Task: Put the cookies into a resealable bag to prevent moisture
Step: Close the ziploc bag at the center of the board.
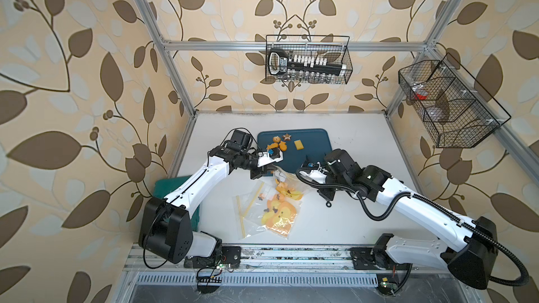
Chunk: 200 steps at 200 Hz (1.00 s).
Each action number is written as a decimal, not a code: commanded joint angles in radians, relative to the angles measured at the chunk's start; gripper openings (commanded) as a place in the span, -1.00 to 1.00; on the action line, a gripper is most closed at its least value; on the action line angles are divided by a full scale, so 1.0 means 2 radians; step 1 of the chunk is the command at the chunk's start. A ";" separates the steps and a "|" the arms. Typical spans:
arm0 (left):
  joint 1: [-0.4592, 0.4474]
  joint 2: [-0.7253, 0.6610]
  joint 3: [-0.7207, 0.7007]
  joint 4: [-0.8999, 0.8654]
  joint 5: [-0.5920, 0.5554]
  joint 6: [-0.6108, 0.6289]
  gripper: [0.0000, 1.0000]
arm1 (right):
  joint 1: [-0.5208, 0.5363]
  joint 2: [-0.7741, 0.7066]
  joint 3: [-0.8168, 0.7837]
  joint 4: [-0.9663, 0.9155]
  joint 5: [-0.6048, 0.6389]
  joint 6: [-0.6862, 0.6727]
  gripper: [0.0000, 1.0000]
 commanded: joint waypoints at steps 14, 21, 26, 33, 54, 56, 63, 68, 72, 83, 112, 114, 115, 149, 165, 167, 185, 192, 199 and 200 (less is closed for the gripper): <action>0.006 0.000 0.020 -0.009 0.032 0.014 -1.00 | 0.008 0.005 0.016 0.018 0.014 0.001 0.07; 0.006 0.000 0.019 -0.010 0.035 0.015 -1.00 | 0.012 0.008 0.019 0.023 0.014 0.000 0.00; 0.005 0.000 0.019 -0.010 0.038 0.016 -1.00 | 0.014 0.011 0.020 0.026 0.013 -0.001 -0.21; 0.006 0.001 0.018 -0.010 0.041 0.018 -1.00 | 0.017 0.017 0.024 0.027 0.012 -0.005 -0.69; 0.006 0.003 0.023 -0.017 0.046 0.021 -1.00 | 0.022 0.032 0.029 0.035 0.019 -0.011 -0.85; 0.006 0.003 0.023 -0.018 0.046 0.021 -1.00 | 0.021 0.033 0.028 0.035 0.019 -0.011 -0.71; 0.006 0.004 0.026 -0.023 0.048 0.022 -1.00 | 0.022 0.035 0.029 0.039 0.022 -0.012 -0.21; 0.006 0.004 0.027 -0.025 0.049 0.024 -1.00 | 0.022 0.036 0.030 0.041 0.022 -0.011 -0.09; 0.006 0.004 0.028 -0.027 0.051 0.025 -1.00 | 0.021 0.037 0.030 0.043 0.021 -0.010 -0.14; 0.006 0.002 0.027 -0.029 0.053 0.026 -1.00 | 0.022 0.036 0.033 0.046 0.015 -0.012 -0.66; 0.005 0.001 0.027 -0.029 0.054 0.027 -1.00 | 0.024 0.041 0.039 0.053 0.011 -0.013 -0.39; 0.006 0.001 0.026 -0.029 0.055 0.027 -1.00 | 0.024 0.042 0.040 0.054 0.010 -0.013 -0.57; 0.006 0.002 0.027 -0.030 0.055 0.027 -1.00 | 0.024 0.043 0.041 0.053 0.010 -0.013 -0.67; 0.006 0.004 0.030 -0.036 0.059 0.029 -1.00 | 0.030 0.054 0.047 0.067 0.002 -0.017 -0.55; 0.006 0.004 0.031 -0.037 0.061 0.029 -1.00 | 0.031 0.061 0.053 0.072 -0.008 -0.016 -1.00; 0.006 0.003 0.031 -0.037 0.061 0.028 -1.00 | 0.031 0.062 0.053 0.073 -0.009 -0.016 -0.99; 0.006 0.004 0.031 -0.037 0.062 0.027 -1.00 | 0.034 0.067 0.053 0.087 -0.016 -0.015 -0.69; 0.006 0.004 0.031 -0.037 0.061 0.026 -1.00 | 0.034 0.070 0.054 0.088 -0.022 -0.015 -1.00; 0.006 0.005 0.032 -0.037 0.061 0.025 -1.00 | 0.034 0.072 0.056 0.091 -0.027 -0.014 -1.00; 0.006 0.005 0.031 -0.037 0.061 0.026 -1.00 | 0.035 0.073 0.056 0.092 -0.028 -0.014 -1.00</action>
